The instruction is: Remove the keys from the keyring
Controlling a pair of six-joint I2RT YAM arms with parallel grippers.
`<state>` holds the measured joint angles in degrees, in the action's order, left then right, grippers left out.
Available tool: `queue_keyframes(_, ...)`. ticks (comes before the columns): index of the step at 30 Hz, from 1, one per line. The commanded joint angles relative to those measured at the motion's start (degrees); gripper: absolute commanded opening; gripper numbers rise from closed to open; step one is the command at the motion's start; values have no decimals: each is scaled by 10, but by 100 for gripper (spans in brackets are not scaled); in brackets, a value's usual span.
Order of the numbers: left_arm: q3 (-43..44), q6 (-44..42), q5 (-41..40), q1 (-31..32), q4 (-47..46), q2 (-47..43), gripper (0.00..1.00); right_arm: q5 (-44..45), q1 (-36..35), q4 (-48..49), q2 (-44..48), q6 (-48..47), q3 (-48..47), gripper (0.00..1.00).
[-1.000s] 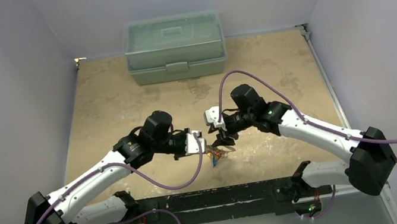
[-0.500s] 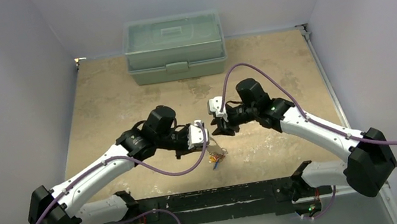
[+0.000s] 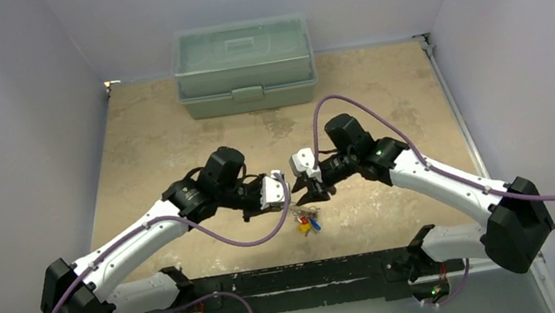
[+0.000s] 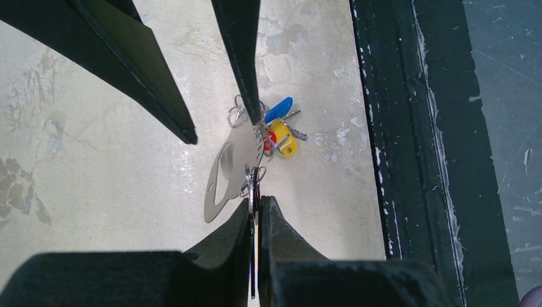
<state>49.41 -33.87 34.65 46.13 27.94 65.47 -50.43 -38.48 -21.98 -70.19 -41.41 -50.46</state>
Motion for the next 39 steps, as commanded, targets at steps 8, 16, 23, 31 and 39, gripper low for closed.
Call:
queue_keyframes(8, 22, -25, 34, -5, -7, -5, 0, 5, -42, 42, -17, 40, -19, 29)
queue_keyframes(16, 23, -25, 41, -5, -10, -6, 0, 11, -49, 64, -25, 47, -13, 27)
queue_keyframes(23, 24, -26, 42, -6, -4, -11, 0, 24, -50, 69, -26, 35, 3, 25)
queue_keyframes(31, 24, -25, 45, -7, -6, -12, 0, 20, -50, 65, -28, 27, 8, 27)
queue_keyframes(39, 22, -23, 49, -9, -12, -11, 0, 19, -50, 83, -21, 30, 23, 23)
